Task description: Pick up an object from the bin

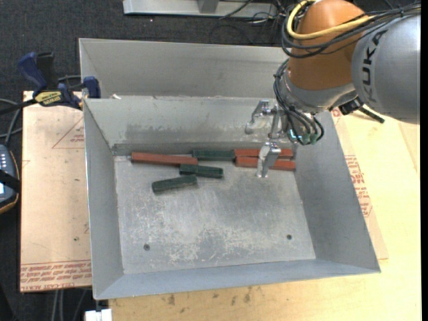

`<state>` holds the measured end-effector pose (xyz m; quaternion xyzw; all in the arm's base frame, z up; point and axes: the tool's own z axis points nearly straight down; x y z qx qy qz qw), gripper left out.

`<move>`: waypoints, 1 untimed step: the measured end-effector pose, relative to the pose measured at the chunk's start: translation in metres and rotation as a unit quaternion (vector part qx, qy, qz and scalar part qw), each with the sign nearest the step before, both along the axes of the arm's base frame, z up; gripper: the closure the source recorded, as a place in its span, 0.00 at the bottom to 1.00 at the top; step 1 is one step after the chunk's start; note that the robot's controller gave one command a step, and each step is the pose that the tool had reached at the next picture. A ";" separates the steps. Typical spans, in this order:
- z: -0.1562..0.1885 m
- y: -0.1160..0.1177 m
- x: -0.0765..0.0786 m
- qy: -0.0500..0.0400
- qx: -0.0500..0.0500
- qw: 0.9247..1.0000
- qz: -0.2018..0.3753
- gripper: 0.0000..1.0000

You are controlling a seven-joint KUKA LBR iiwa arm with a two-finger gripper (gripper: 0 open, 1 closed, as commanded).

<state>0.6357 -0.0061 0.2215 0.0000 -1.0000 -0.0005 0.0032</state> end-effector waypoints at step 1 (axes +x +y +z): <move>0.005 0.000 0.001 -0.004 0.000 1.000 0.000 1.00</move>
Offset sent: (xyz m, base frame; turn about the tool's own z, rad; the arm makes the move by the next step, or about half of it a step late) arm 0.0000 0.0000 0.0000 0.0000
